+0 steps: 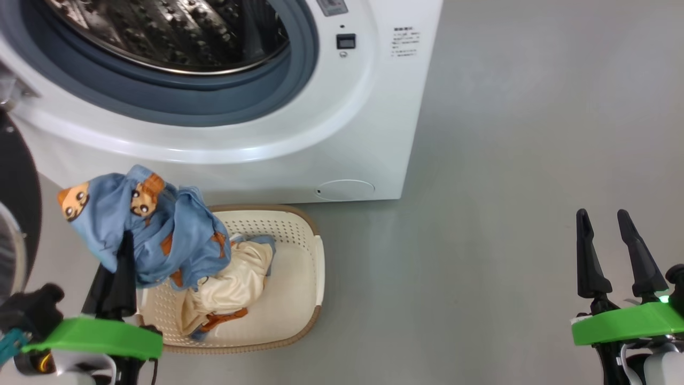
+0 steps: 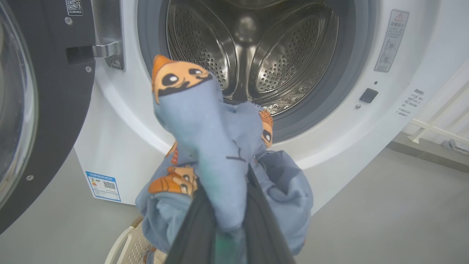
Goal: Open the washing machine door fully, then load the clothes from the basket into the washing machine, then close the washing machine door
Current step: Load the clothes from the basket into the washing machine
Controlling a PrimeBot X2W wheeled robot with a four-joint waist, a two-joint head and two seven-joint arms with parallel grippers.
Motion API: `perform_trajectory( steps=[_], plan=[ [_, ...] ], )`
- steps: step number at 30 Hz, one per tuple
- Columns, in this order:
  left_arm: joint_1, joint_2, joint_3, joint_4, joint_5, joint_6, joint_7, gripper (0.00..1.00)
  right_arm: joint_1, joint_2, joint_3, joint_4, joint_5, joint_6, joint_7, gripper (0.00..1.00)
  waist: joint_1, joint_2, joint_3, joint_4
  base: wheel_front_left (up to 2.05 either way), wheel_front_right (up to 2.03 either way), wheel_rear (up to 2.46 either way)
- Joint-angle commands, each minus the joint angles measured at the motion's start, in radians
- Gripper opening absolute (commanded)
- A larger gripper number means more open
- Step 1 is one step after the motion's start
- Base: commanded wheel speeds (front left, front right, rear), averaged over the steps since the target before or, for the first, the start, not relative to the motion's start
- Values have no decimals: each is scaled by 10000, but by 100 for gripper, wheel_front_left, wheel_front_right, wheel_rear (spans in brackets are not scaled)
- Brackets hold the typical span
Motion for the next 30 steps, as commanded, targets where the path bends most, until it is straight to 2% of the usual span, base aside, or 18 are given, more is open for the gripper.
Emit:
perform_trajectory(
  steps=[1,8,17,24,30],
  plan=[
    [154,210,550,-472,156,-15,-135,0,136,-66,171,-252,91,14,-48,100,0,0,-212,222,0,0,0],
    [812,-46,921,-1267,366,-15,-135,0,233,-74,135,-290,105,14,-48,100,0,0,-258,335,0,0,0],
    [826,-142,810,-1380,437,-15,-135,0,200,-117,183,-371,102,14,-48,100,0,0,18,272,0,0,0],
    [-12,-7,768,-1367,485,-15,-135,0,-64,-35,212,-481,64,14,-48,100,0,0,665,41,0,0,0],
    [-1495,171,696,-1053,608,-15,-135,0,-376,117,209,-579,35,14,-48,100,0,0,1380,-209,0,0,0]
  ],
)
